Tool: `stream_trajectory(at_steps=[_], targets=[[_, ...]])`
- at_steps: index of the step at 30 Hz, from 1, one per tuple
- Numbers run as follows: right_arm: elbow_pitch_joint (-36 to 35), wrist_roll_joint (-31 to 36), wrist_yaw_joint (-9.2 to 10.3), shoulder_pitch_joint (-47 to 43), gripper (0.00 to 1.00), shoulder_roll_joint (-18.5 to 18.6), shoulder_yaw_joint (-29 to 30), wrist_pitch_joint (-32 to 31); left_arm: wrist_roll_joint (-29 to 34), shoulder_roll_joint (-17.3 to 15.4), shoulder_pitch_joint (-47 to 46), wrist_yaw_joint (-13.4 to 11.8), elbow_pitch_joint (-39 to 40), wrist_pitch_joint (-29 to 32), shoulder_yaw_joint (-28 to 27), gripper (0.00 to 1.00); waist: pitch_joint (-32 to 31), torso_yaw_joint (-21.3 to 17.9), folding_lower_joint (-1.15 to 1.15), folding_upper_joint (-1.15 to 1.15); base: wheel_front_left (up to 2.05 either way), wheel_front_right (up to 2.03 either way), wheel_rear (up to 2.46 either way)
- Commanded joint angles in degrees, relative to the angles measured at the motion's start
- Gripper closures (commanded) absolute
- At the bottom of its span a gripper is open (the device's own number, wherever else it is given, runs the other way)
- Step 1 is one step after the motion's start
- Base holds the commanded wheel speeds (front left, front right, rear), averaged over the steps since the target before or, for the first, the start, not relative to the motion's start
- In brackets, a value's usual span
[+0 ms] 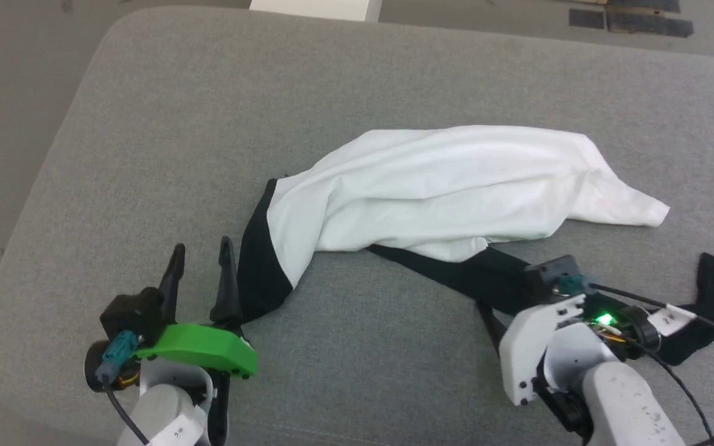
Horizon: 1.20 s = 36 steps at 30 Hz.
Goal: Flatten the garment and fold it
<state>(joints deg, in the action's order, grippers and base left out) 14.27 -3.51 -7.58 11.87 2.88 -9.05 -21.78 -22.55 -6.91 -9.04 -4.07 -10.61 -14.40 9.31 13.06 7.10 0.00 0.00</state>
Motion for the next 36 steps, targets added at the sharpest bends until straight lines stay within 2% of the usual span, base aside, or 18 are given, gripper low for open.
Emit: stream_trajectory(at_steps=[1, 6, 7, 9, 12, 15, 19, 26, 29, 32, 35, 36], targets=[[1.2, 0.4, 0.09, 0.9, 0.00, 0.0, -0.8, -2.7, 1.3, 0.5, -1.2, -0.5, 0.4, -0.5, -0.7, 0.00, 1.3, 0.9, 0.00, 0.00, 0.00, 0.00, 0.00], [3.2, 0.6, 0.09, 2.2, 0.00, 0.8, -3.6, -11.0, 4.4, 2.4, -1.5, 0.2, 3.9, -0.6, -4.6, 0.00, 2.6, 1.5, 0.00, 0.00, 0.00, 0.00, 0.00], [3.3, 0.3, 0.09, 2.3, 0.56, 0.9, -3.9, -12.1, 4.7, 2.6, -1.3, 0.4, 4.1, -0.6, -5.2, 0.00, 2.6, 1.5, 0.00, 0.00, 0.00, 0.00, 0.00], [3.1, -0.1, 0.09, 2.3, 1.00, 1.3, -4.2, -13.2, 5.4, 3.1, -1.0, 0.8, 4.7, -0.6, -6.2, 0.00, 2.7, 1.6, 0.00, 0.00, 0.00, 0.00, 0.00], [1.5, -0.5, 0.09, 1.9, 1.00, 1.9, -2.6, -12.1, 5.9, 3.6, -0.8, 1.3, 5.0, -0.6, -7.8, 0.00, 2.4, 1.3, 0.00, 0.00, 0.00, 0.00, 0.00], [-0.7, -1.1, 0.09, 0.2, 1.00, 1.8, 2.2, -9.5, 6.4, 3.8, -0.6, 1.7, 4.7, -0.6, -9.2, 0.00, 1.6, 0.8, 0.00, 0.00, 0.00, 0.00, 0.00], [-5.5, -0.8, 0.09, -3.4, 1.00, 1.4, 11.2, -7.7, 6.8, 3.9, 0.2, 1.9, 3.9, -0.6, -10.1, 0.00, 0.4, 0.0, 0.00, 0.00, 0.00, 0.00, 0.00], [-17.3, 0.6, 0.09, -10.7, 1.00, 0.1, 33.4, -7.2, 6.6, 4.0, 1.2, 1.6, 3.8, -0.6, -9.7, 0.00, -0.8, -1.9, 0.00, 0.00, 0.00, 0.00, 0.00], [-16.9, 1.1, 0.09, -10.9, 1.00, 0.0, 41.6, -6.9, 6.8, 4.0, 1.1, 2.0, 3.3, -0.6, -9.2, 0.00, -0.7, -2.8, 0.00, 0.00, 0.00, 0.00, 0.00], [-13.5, 2.4, 0.09, -9.5, 1.00, 0.0, 49.2, -5.6, 6.9, 4.0, 0.7, 2.4, 2.6, -0.6, -8.3, 0.00, -0.6, -3.4, 0.00, 0.00, 0.00, 0.00, 0.00], [-10.1, 3.0, 0.09, -7.6, 1.00, 0.0, 53.0, -3.5, 7.0, 4.0, 0.3, 2.6, 2.0, -0.6, -7.4, 0.00, -0.7, -3.7, 0.00, 0.00, 0.00, 0.00, 0.00], [-9.3, 3.3, 0.09, -7.0, 0.82, 0.0, 53.4, -2.4, 6.9, 4.0, 0.1, 2.7, 1.8, -0.6, -7.3, 0.00, -0.8, -3.8, 0.00, 0.00, 0.00, 0.00, 0.00]])
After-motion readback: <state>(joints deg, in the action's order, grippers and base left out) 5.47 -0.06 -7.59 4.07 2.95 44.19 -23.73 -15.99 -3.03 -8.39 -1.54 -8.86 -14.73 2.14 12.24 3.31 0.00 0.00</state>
